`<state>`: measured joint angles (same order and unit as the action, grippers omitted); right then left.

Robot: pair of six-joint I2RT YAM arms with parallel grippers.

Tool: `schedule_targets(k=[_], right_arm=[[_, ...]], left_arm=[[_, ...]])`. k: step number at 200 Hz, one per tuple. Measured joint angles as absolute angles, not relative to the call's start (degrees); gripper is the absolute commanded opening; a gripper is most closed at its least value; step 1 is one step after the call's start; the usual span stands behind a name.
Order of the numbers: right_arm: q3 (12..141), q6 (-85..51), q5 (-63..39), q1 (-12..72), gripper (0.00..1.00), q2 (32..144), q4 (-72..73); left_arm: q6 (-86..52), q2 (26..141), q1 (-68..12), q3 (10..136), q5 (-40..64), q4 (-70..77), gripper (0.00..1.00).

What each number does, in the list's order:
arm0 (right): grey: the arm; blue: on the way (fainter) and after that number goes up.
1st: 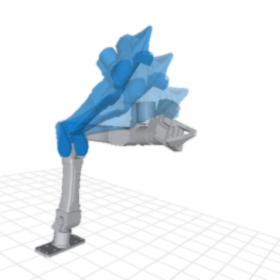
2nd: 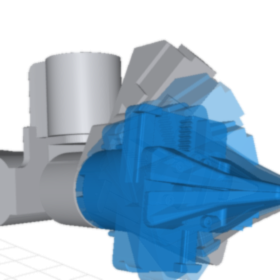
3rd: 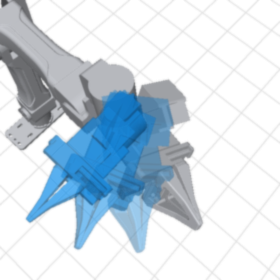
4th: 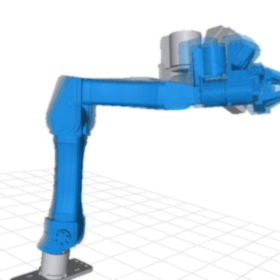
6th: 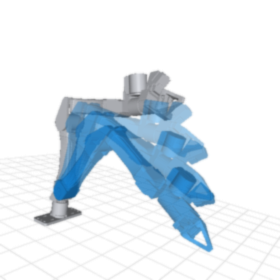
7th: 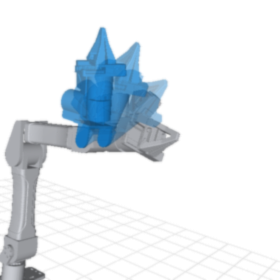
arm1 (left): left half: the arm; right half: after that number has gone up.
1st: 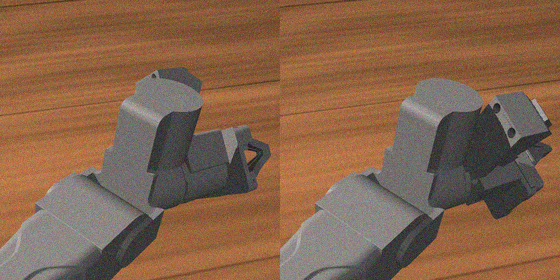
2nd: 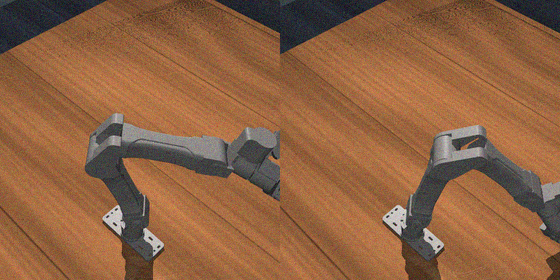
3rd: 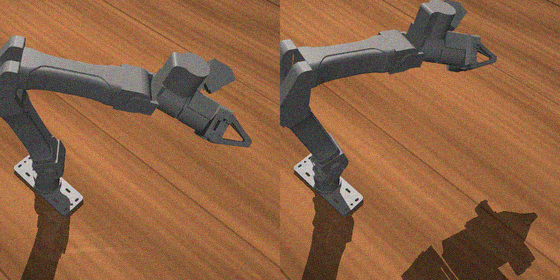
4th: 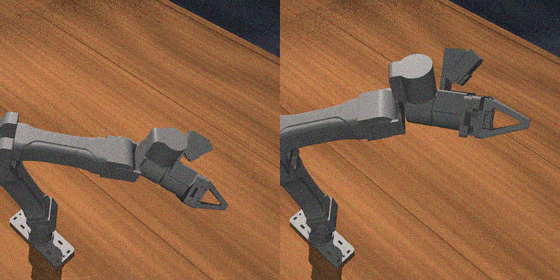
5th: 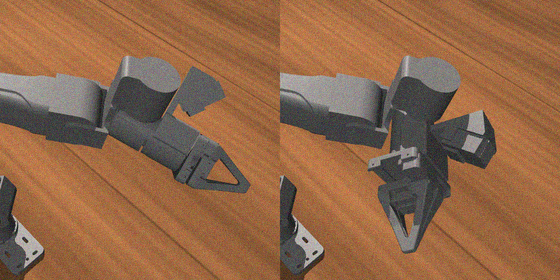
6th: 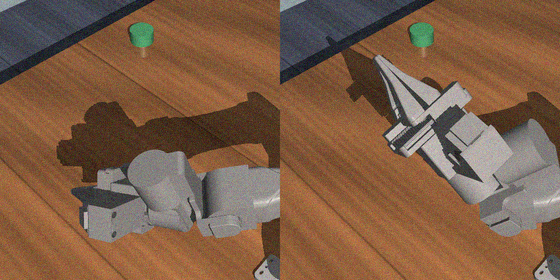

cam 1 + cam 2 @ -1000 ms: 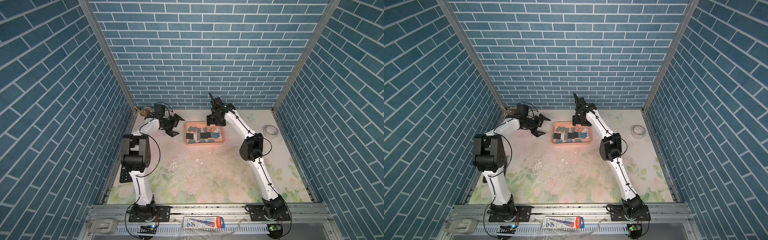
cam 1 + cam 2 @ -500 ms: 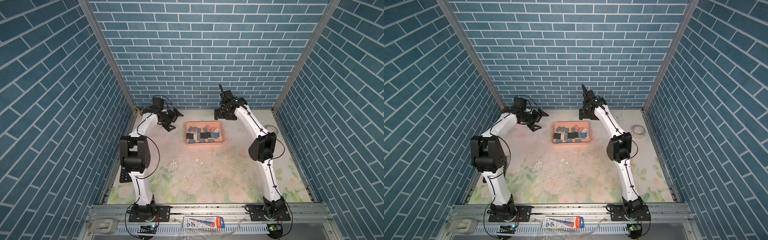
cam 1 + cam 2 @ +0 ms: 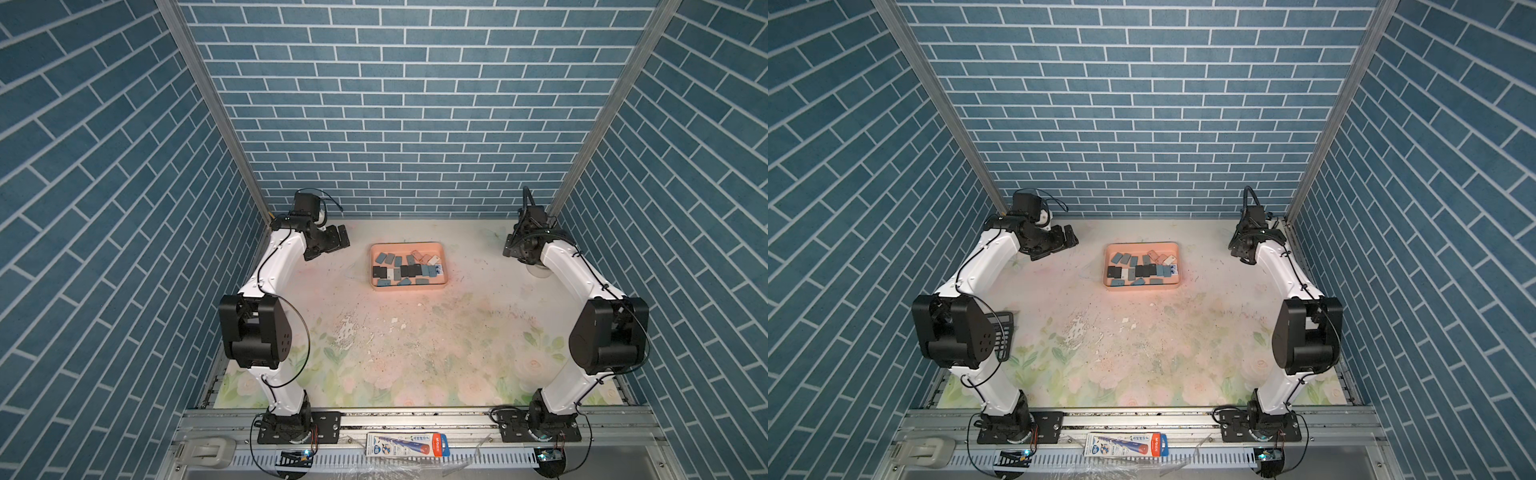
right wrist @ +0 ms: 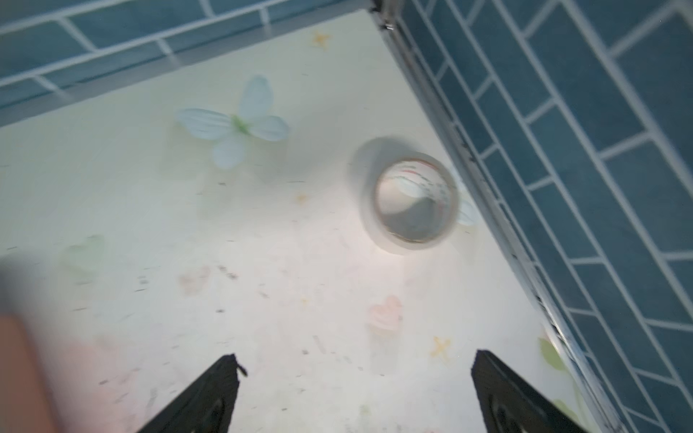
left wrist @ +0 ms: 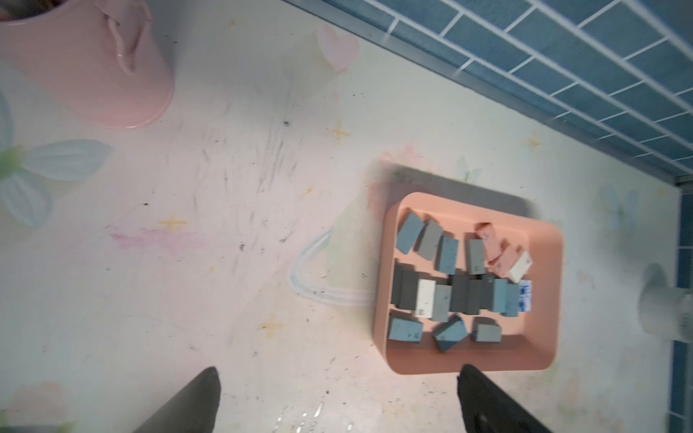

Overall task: Put the eraser in the storage box
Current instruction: Reset both arms

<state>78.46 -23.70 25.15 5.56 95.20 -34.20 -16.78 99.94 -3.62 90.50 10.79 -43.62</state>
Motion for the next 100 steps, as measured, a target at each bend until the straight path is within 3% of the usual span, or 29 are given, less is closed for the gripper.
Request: schedule_targets(k=[43,100], right_arm=[[63.22,-19.94,34.54,3.64,0.99,87.9,-21.34],[45.56,-16.01,35.22,3.57,0.99,80.12,-5.45]], left_arm=[[-6.9,92.47,-3.66,69.82,1.63,-29.26,1.0],[-2.7,91.81,-1.32,54.98,-6.7,-10.74,1.0]])
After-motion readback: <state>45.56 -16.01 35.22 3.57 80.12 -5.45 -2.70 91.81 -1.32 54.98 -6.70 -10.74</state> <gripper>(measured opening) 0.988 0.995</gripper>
